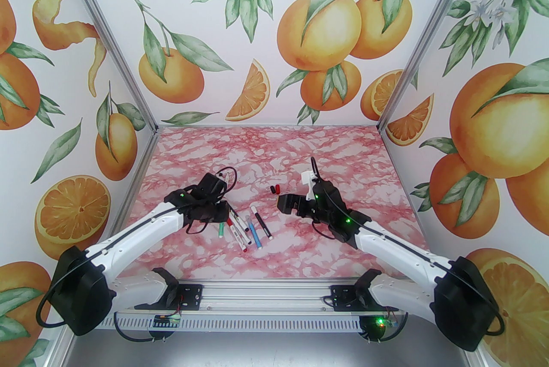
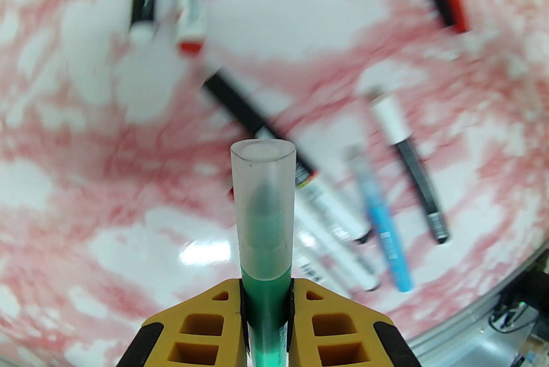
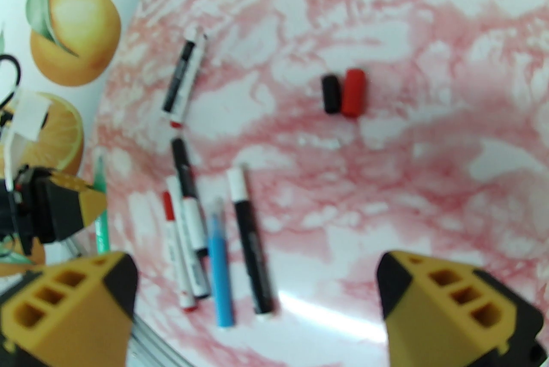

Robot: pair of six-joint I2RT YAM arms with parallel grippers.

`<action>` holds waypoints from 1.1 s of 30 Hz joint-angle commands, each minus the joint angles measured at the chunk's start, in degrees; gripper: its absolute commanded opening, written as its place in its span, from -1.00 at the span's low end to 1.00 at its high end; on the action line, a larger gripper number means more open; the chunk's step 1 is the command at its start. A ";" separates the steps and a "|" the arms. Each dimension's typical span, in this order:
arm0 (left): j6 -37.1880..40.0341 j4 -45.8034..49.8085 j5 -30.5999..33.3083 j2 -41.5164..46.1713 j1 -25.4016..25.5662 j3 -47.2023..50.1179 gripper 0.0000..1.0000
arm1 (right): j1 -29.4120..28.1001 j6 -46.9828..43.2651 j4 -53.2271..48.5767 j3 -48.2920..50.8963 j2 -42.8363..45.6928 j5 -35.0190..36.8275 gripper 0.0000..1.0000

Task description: Open the pen caps

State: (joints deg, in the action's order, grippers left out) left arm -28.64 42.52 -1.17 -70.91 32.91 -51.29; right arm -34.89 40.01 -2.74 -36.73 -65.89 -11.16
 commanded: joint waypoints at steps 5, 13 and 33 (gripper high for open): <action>6.43 -14.61 -13.35 -1.96 -0.22 -4.71 -0.65 | 1.01 5.18 -1.32 -7.98 -2.68 -3.48 0.77; 11.30 -23.86 -22.52 -7.48 1.35 -7.02 -0.72 | 1.79 6.92 -2.05 -12.82 -4.85 -5.48 0.59; 13.29 -30.50 -31.42 -11.18 5.38 -9.27 -0.72 | 1.61 8.37 1.46 -16.65 -11.37 -10.89 0.07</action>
State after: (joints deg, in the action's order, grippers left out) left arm -16.08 14.57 -31.48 -81.76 37.95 -58.39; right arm -33.28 47.70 -3.25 -52.05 -76.88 -20.62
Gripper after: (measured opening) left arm 0.144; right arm 0.541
